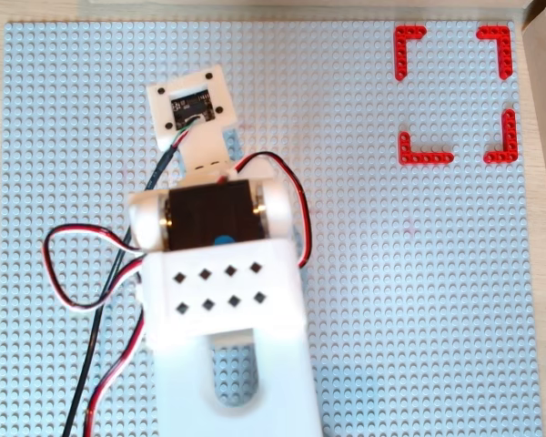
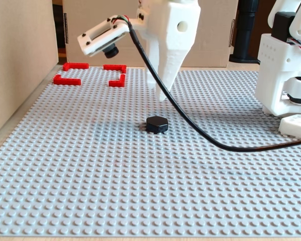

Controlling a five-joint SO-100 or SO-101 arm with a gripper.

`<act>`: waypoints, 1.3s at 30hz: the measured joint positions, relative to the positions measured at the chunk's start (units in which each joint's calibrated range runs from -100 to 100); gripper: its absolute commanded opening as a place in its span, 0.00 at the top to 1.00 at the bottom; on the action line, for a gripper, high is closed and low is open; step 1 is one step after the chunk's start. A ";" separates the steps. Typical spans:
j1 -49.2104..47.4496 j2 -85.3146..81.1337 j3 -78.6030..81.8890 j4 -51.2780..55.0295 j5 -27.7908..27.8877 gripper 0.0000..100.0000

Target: Grab the Lego and store it in red box

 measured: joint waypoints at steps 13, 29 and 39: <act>-5.82 7.78 0.00 -6.22 -3.52 0.82; -5.74 9.30 0.00 -6.22 -4.05 0.82; -5.60 9.55 0.00 -4.92 -3.37 0.85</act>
